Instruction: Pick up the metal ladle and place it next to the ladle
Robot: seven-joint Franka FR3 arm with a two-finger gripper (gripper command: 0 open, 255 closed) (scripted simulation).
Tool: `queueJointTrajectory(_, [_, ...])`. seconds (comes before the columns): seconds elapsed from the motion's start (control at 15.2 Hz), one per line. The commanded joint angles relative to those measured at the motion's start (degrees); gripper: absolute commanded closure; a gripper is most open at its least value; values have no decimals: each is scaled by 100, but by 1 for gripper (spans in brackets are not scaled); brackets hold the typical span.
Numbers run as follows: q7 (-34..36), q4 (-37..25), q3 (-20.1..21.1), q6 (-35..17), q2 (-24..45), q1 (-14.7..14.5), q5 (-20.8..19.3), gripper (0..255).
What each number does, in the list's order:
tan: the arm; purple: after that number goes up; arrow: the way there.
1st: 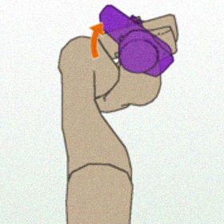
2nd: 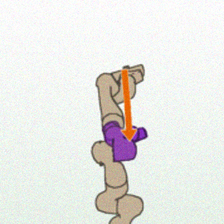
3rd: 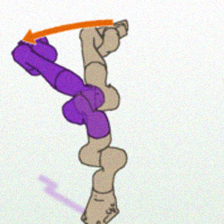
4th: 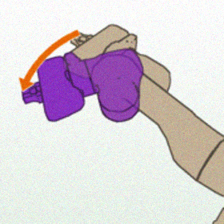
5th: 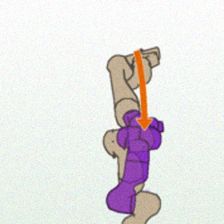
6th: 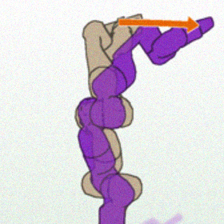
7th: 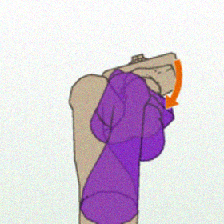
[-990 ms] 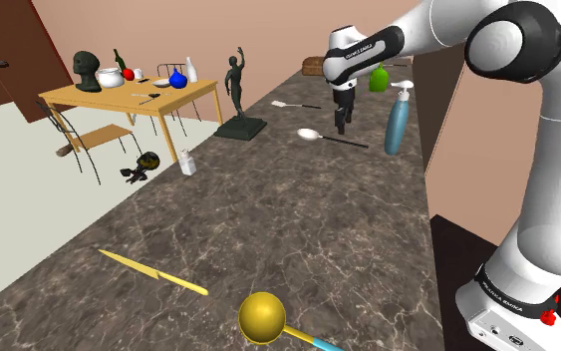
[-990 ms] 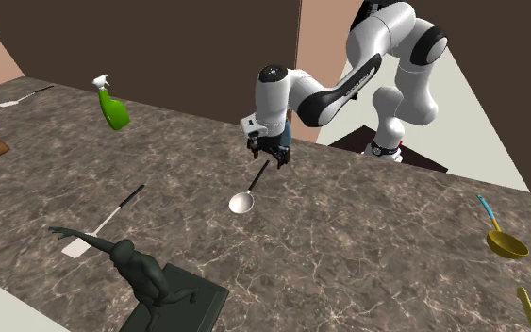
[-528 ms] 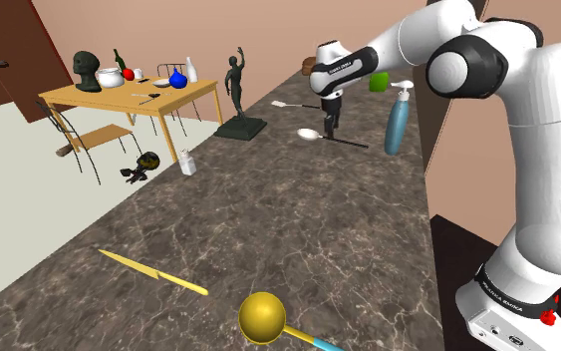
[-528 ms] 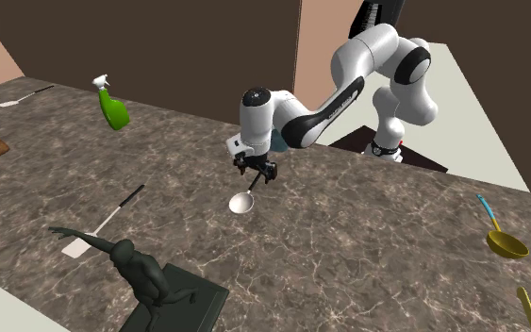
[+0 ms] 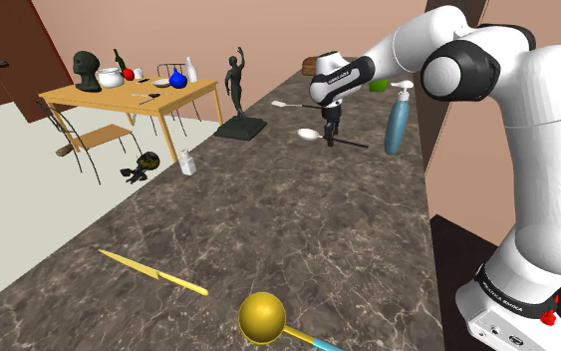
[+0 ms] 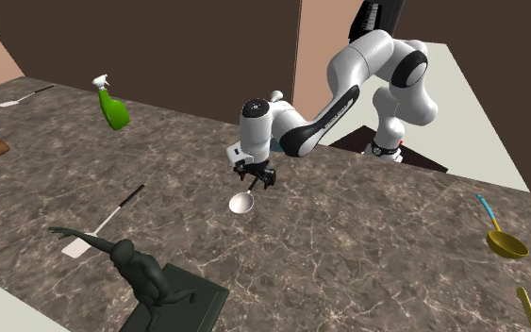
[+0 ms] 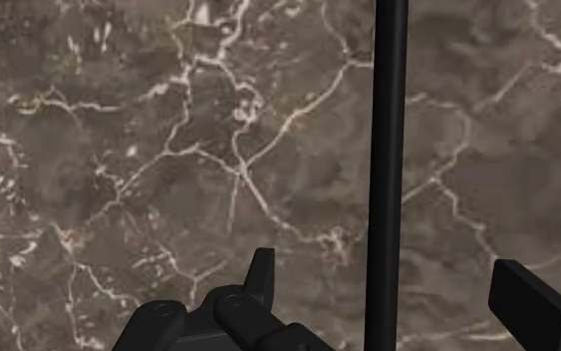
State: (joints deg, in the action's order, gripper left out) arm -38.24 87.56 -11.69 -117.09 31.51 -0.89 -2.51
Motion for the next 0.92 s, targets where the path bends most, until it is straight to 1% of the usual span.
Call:
queueJointTrajectory(0.0, [1, 2, 1, -10, 5, 0, 1, 0])
queueJointTrajectory(0.26, [1, 2, 1, -9, 5, 0, 1, 0])
queueJointTrajectory(0.33, [1, 2, 1, -9, 5, 0, 1, 255])
queueJointTrajectory(0.86, [3, -1, 2, -14, 13, -1, 1, 255])
